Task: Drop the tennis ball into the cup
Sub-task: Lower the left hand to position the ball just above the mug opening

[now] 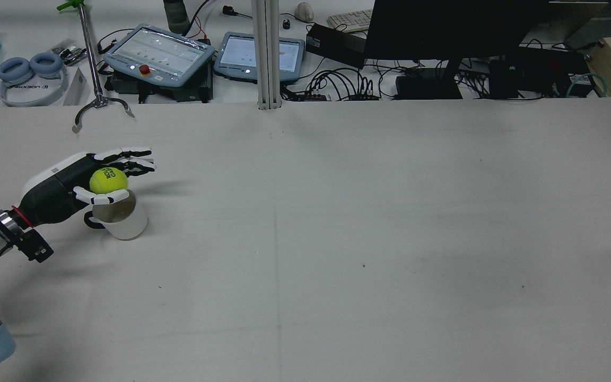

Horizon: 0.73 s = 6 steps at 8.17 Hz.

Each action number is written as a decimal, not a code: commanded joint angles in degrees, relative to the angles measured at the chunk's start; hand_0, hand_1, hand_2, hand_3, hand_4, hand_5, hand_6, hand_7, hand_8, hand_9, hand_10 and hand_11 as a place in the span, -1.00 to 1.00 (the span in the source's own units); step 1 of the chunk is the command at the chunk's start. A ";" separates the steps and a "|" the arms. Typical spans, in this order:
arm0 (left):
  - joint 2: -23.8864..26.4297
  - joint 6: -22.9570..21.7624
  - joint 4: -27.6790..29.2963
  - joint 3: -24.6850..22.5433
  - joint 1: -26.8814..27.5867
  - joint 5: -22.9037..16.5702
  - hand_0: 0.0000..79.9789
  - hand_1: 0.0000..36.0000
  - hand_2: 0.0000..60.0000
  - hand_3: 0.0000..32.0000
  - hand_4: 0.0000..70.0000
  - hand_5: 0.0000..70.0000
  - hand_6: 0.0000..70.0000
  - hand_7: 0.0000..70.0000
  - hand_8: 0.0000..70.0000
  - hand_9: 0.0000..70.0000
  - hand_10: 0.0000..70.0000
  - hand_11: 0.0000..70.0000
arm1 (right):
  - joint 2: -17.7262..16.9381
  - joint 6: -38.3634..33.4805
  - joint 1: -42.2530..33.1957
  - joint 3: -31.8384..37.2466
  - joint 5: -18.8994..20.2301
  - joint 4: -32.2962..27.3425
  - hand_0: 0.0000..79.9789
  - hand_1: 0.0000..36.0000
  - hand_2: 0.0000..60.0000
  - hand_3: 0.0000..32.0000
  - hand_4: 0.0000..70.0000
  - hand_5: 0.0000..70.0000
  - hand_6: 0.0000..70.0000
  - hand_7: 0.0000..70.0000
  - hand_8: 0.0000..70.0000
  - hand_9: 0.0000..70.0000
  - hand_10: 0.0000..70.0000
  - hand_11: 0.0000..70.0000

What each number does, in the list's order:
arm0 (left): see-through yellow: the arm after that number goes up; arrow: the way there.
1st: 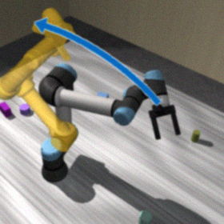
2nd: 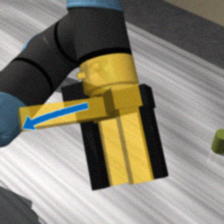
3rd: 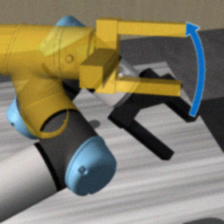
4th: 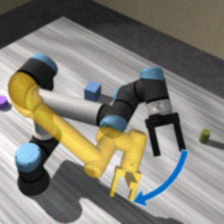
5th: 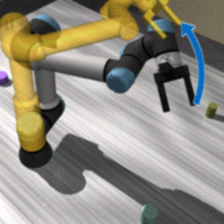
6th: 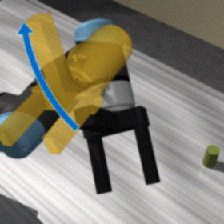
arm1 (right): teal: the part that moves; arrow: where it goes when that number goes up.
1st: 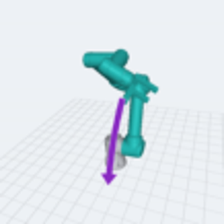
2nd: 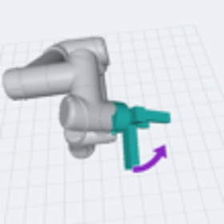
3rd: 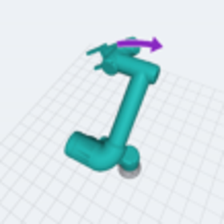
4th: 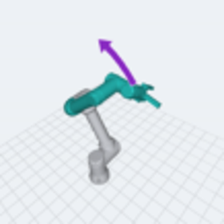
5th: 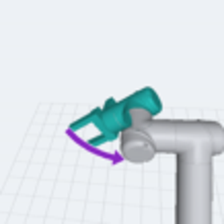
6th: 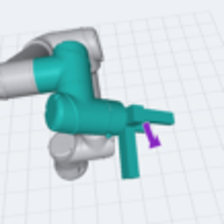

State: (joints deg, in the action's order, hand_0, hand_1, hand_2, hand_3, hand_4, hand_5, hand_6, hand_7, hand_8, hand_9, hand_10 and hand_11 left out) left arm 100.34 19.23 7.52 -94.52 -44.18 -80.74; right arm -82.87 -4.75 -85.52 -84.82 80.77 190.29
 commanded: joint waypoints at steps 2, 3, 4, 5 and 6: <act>0.30 -0.07 -0.75 0.04 -0.03 -0.03 0.22 0.14 0.44 -1.00 -0.39 -0.63 0.26 -0.49 -0.59 -0.70 -0.80 -0.67 | -0.01 0.00 0.00 -0.09 0.00 -0.01 -1.00 -1.00 -1.00 -1.00 -1.00 -1.00 -1.00 -1.00 -1.00 -1.00 -1.00 -1.00; 0.30 0.02 -0.76 0.04 -0.03 -0.03 0.21 0.14 0.45 -1.00 -0.42 -0.64 0.19 -0.52 -0.62 -0.73 -0.82 -0.69 | -0.01 0.00 0.00 -0.09 0.00 -0.01 -1.00 -1.00 -1.00 -1.00 -1.00 -1.00 -1.00 -1.00 -1.00 -1.00 -1.00 -1.00; 0.21 -0.15 -0.76 0.04 -0.11 -0.03 0.19 0.10 0.50 -1.00 -0.45 -0.63 0.29 -0.60 -0.62 -0.77 -0.84 -0.73 | -0.01 0.00 0.00 -0.09 0.00 -0.01 -1.00 -1.00 -1.00 -1.00 -1.00 -1.00 -1.00 -1.00 -1.00 -1.00 -1.00 -1.00; 0.12 0.02 -0.76 0.04 -0.11 -0.03 0.18 0.14 0.58 -1.00 -0.51 -0.69 -0.03 -0.61 -0.70 -0.80 -0.86 -0.76 | -0.01 0.00 0.00 -0.09 0.00 -0.01 -1.00 -1.00 -1.00 -1.00 -1.00 -1.00 -1.00 -1.00 -1.00 -1.00 -1.00 -1.00; 0.12 0.28 -0.76 0.12 -0.03 0.06 0.12 -0.03 0.59 -1.00 -0.53 -0.69 0.07 -0.67 -0.70 -0.83 -0.88 -0.79 | -0.01 0.00 0.00 0.00 0.00 -0.01 -1.00 -1.00 -1.00 -1.00 -1.00 -1.00 -1.00 -1.00 -1.00 -1.00 -1.00 -1.00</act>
State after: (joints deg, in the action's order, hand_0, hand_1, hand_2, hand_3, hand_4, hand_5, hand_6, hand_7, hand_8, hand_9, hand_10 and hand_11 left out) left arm 100.54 19.17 6.78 -94.48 -44.27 -80.77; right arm -82.87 -4.75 -85.52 -84.90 80.77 190.28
